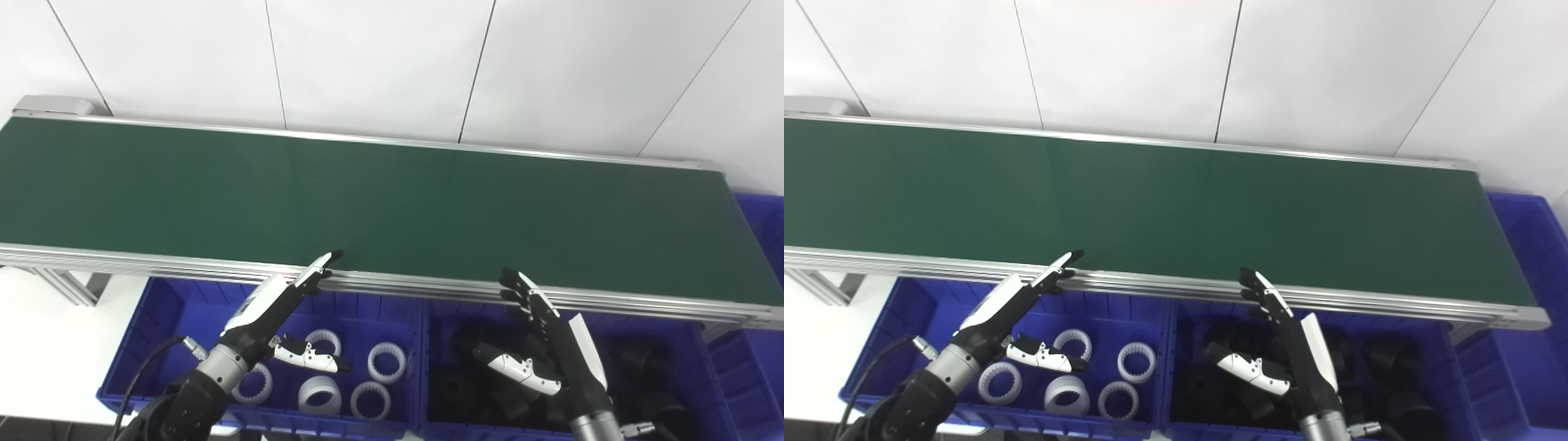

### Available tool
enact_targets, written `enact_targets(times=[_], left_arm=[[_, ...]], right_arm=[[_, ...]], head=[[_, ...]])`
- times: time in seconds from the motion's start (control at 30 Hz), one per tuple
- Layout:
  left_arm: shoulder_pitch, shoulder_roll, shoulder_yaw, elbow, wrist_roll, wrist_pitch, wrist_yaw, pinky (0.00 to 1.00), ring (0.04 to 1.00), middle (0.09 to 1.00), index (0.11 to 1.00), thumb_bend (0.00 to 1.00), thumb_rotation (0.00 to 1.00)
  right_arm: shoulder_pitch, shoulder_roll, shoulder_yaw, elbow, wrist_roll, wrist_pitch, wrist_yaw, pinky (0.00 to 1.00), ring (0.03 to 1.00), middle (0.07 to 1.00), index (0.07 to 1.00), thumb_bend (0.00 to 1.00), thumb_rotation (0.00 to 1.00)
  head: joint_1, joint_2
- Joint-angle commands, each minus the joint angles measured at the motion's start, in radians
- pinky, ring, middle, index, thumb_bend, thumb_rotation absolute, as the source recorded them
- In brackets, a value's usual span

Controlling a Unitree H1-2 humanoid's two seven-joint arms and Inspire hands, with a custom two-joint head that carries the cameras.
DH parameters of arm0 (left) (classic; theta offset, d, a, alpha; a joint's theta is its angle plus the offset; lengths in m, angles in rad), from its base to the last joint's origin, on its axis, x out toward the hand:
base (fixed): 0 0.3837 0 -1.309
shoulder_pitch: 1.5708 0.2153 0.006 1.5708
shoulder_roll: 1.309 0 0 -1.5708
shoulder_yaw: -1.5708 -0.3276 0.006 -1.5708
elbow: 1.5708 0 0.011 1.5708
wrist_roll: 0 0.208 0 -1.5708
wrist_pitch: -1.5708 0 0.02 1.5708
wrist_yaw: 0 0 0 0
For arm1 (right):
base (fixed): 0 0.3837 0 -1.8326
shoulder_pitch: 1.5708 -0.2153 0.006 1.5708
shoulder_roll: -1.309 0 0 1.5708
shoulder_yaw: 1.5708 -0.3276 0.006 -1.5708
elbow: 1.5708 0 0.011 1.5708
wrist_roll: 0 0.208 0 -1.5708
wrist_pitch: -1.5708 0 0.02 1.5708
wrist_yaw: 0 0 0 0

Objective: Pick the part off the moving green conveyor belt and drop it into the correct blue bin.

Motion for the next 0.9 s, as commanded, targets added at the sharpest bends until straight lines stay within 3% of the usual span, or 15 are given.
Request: enact_targets(times=[0.0, 0.1, 0.2, 0.43, 0.87], left_arm=[[-0.045, -0.007, 0.008, -0.005, -0.122, -0.044, -0.041, 0.87, 0.958, 0.999, 0.977, 0.93, 0.29], [-0.047, -0.025, 0.016, 0.016, -0.229, -0.025, -0.078, 0.91, 0.964, 0.996, 0.975, 0.95, 0.27], [-0.043, -0.045, 0.028, 0.053, -0.298, -0.033, -0.092, 0.87, 0.927, 0.984, 0.990, 0.96, 0.26], [-0.025, -0.066, 0.066, 0.104, -0.357, -0.080, -0.101, 0.89, 0.921, 0.959, 0.971, 0.94, 0.27], [-0.030, -0.068, 0.074, 0.120, -0.368, -0.091, -0.123, 0.85, 0.901, 0.948, 0.950, 0.91, 0.22]], right_arm=[[0.004, -0.004, -0.002, -0.028, 0.007, 0.003, 0.001, 0.76, 0.849, 0.883, 0.909, 0.79, 0.53], [0.011, -0.005, -0.003, -0.030, 0.003, -0.003, -0.002, 0.76, 0.846, 0.878, 0.904, 0.79, 0.53], [0.016, -0.006, -0.001, -0.039, 0.004, 0.010, 0.005, 0.77, 0.855, 0.888, 0.911, 0.78, 0.54], [0.005, 0.005, 0.002, -0.033, -0.002, 0.037, 0.012, 0.77, 0.855, 0.894, 0.910, 0.80, 0.55], [-0.001, 0.014, 0.004, -0.030, -0.018, 0.051, 0.008, 0.77, 0.860, 0.901, 0.909, 0.79, 0.54]], head=[[0.000, 0.001], [-0.016, 0.010], [-0.018, 0.012], [-0.038, 0.014], [-0.041, 0.006]])
